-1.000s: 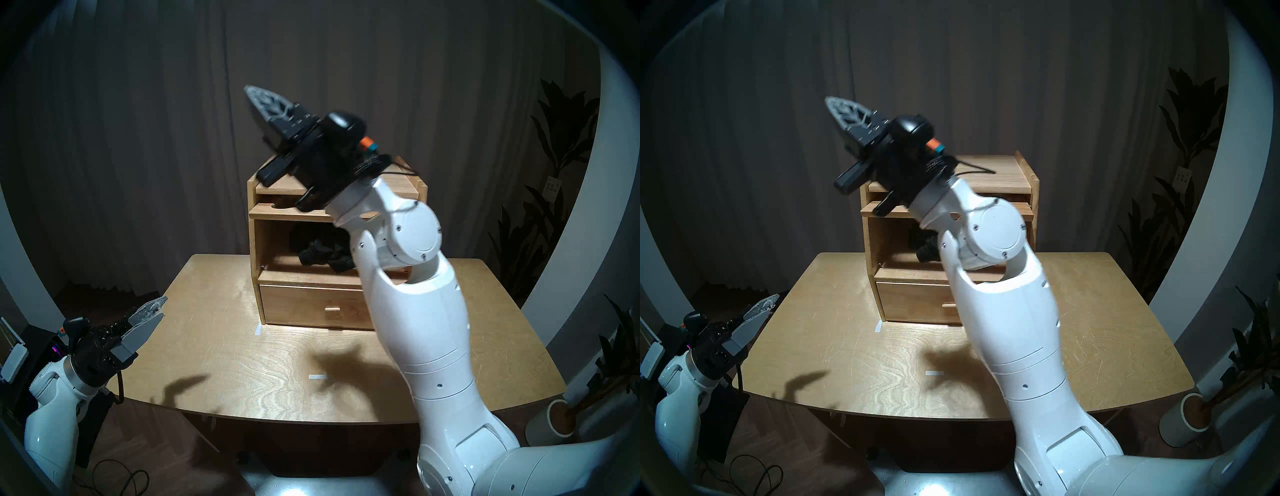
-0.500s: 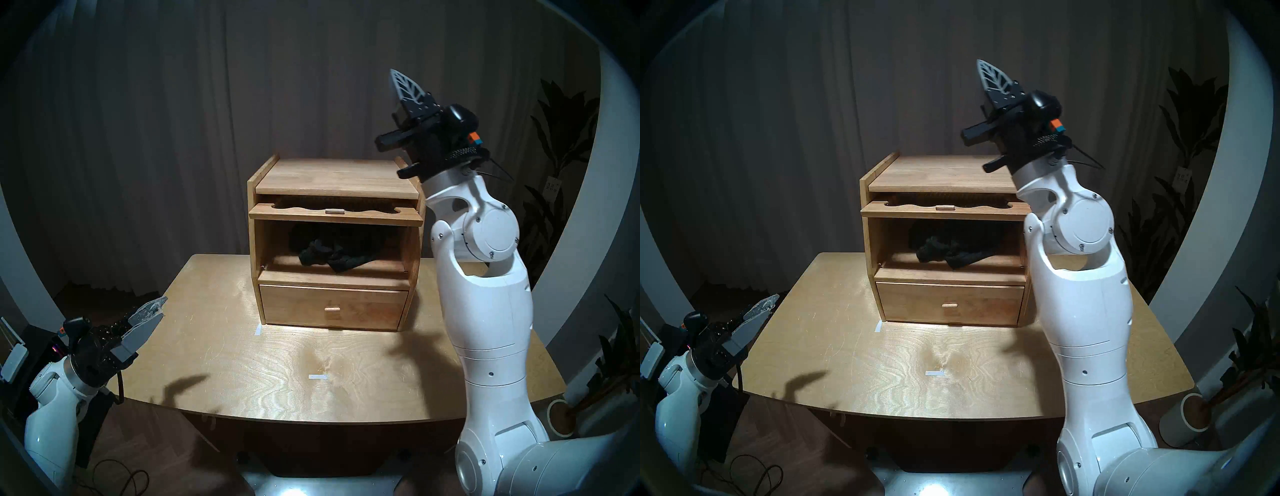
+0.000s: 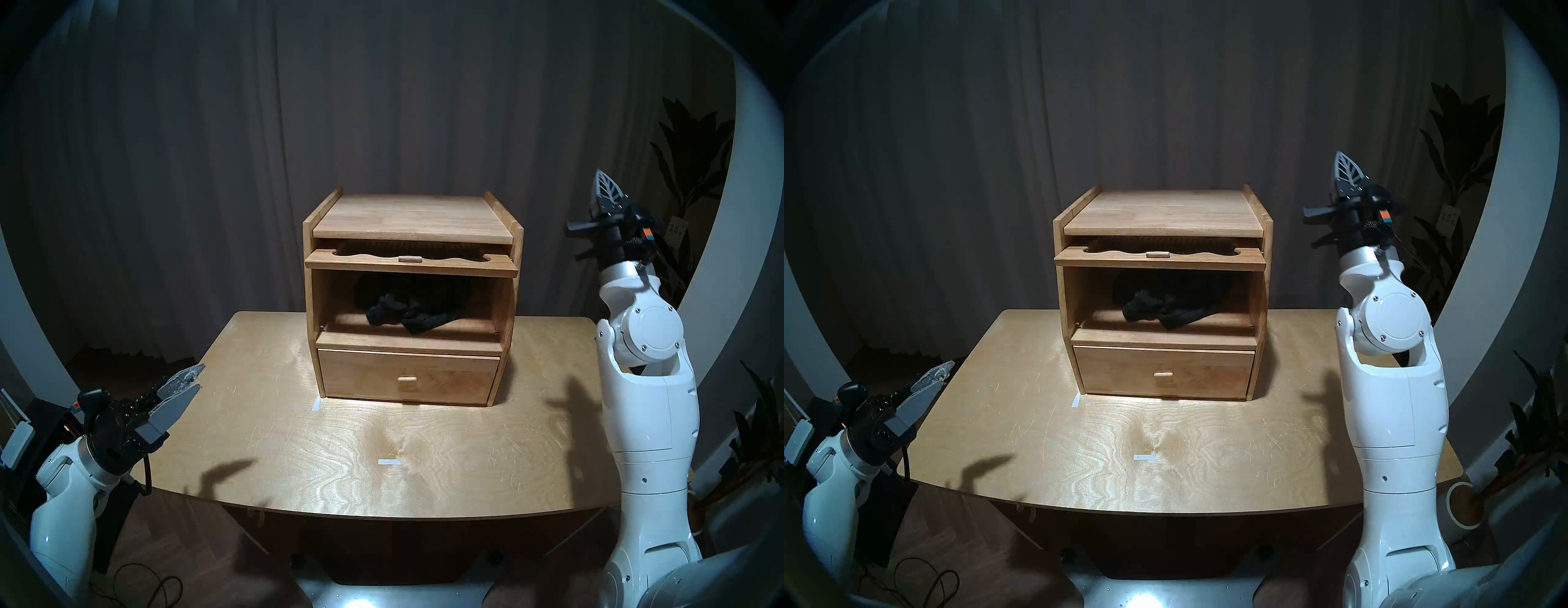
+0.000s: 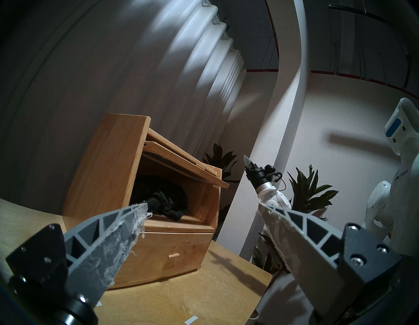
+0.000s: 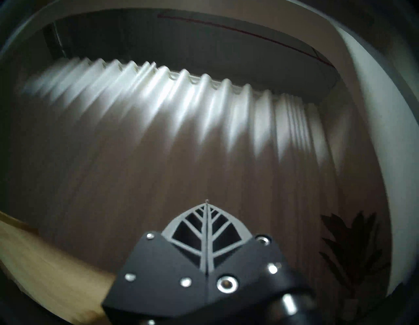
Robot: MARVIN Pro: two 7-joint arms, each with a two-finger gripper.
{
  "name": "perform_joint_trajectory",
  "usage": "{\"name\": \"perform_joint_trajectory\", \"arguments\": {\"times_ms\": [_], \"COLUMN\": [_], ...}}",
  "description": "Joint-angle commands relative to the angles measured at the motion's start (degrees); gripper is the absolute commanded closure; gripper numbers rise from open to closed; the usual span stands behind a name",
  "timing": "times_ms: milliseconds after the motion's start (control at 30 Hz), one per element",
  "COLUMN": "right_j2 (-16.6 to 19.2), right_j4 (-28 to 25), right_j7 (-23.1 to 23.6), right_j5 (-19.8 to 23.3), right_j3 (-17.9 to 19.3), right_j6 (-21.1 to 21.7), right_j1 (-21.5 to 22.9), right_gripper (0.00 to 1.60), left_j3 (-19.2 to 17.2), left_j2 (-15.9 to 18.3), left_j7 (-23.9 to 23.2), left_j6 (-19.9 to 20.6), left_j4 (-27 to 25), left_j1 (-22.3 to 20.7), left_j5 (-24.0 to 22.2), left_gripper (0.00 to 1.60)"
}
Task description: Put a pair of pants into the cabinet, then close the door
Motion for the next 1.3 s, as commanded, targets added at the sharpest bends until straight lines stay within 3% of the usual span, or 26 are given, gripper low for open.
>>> {"name": "perform_joint_trajectory", "arguments": {"times_ms": [0,100,200,333,500,533,567,700,767,1267], "right_j2": [-2.4,-6.1,-7.2,-6.7,-6.8,-6.9,-7.3,-7.4,-7.4,-10.5], "right_j4": [1.1,3.2,4.1,5.6,7.7,7.8,7.9,7.7,8.1,13.4], "right_j7": [-4.7,-4.2,-2.9,-1.5,-2.7,-3.1,-3.2,-3.8,-4.0,-2.1], "right_j5": [-0.4,1.6,3.0,3.5,3.2,3.1,3.9,3.7,3.6,4.5], "right_j3": [8.3,6.8,4.6,1.4,1.0,1.1,1.5,1.6,1.3,-6.1], "right_j6": [0.6,1.0,0.2,-0.8,-0.2,-0.2,-0.3,0.7,1.0,1.5], "right_j1": [-7.4,-8.7,-10.5,-11.2,-10.1,-10.0,-9.9,-10.0,-9.9,-11.0], "right_gripper": [1.60,1.60,1.60,1.60,1.60,0.40,0.00,0.00,0.00,0.00], "left_j3": [-0.2,-0.2,-0.3,-0.3,-0.5,-0.5,-0.5,-0.6,-1.7,-5.8], "left_j2": [0.1,0.1,0.1,0.0,0.0,0.0,0.0,0.1,1.0,10.3], "left_j7": [-0.2,-0.2,-0.2,-0.1,0.0,0.0,0.0,-0.6,-0.4,1.6], "left_j6": [0.0,0.0,0.0,0.1,0.2,0.2,0.2,-1.0,-5.0,-18.3], "left_j4": [-0.7,-0.8,-0.8,-0.9,-1.2,-1.2,-1.2,-1.3,-3.4,-17.2], "left_j1": [-0.1,-0.1,0.0,0.1,0.2,0.2,0.2,0.1,0.6,-5.6], "left_j5": [-0.1,-0.2,-0.2,-0.2,-0.2,-0.2,-0.2,0.6,4.9,27.6], "left_gripper": [0.00,0.00,0.00,0.00,0.00,0.00,0.00,0.00,0.00,0.00]}}
